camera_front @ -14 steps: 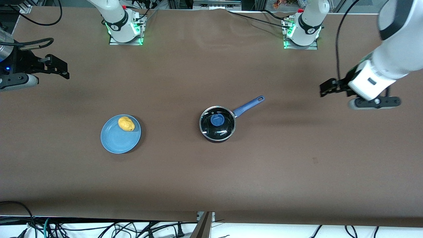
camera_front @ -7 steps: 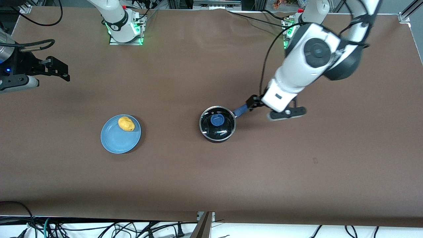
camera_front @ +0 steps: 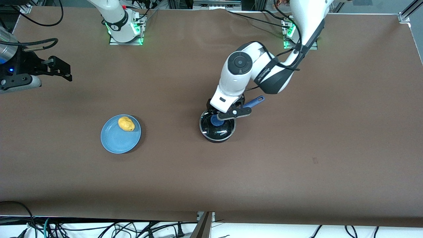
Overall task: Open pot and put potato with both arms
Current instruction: 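Reach the left gripper to the pan lid and grasp its blue knob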
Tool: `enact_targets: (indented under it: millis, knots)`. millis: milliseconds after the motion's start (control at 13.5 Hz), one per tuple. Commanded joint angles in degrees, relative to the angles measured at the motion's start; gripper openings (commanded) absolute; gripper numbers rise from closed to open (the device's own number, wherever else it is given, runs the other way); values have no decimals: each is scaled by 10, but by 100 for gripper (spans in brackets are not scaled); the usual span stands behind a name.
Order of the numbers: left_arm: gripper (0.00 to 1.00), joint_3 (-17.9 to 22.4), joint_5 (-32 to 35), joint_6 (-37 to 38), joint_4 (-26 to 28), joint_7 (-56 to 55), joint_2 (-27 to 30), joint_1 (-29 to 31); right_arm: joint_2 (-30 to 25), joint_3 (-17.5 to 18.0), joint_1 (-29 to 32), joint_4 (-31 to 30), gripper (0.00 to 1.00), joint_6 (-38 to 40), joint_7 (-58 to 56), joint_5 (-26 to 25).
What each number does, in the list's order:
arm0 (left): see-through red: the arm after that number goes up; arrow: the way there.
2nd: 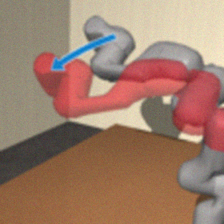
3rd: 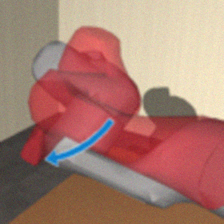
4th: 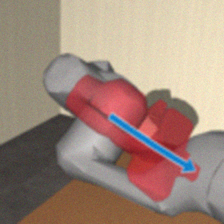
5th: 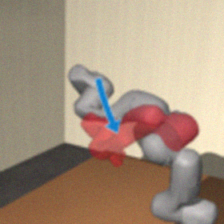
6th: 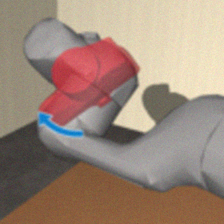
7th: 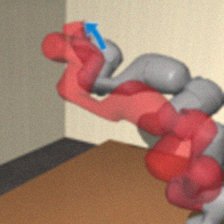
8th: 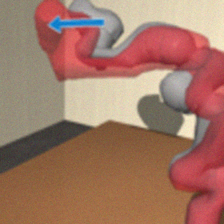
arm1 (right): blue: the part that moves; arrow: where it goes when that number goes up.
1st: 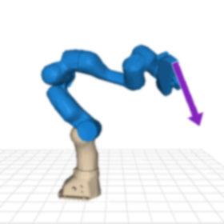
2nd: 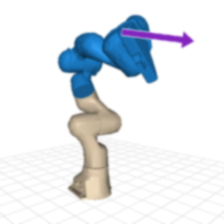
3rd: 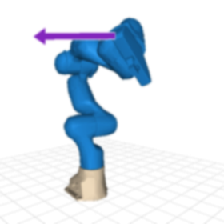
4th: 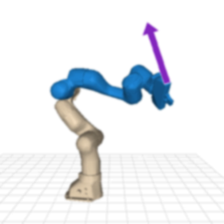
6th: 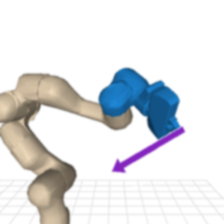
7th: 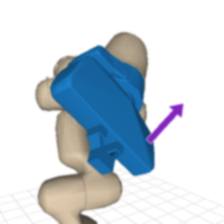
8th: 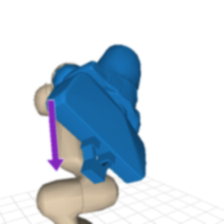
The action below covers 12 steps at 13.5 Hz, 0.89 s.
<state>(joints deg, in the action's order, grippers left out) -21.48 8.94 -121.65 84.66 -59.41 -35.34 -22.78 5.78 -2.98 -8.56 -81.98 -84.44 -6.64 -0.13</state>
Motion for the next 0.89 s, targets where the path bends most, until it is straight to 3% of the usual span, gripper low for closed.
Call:
enact_targets:
  millis: [0,296,815]
  knots:
    - [100,47,16,28,-92,-14,-60,-50,3,3,-3,11,100,9,5,-9]
    - [100,69,16,27,-121,-15,-93,-76,3,3,-3,12,100,9,5,-10]
    - [100,75,32,28,-120,-33,-106,-92,5,2,-4,11,100,3,7,-19]
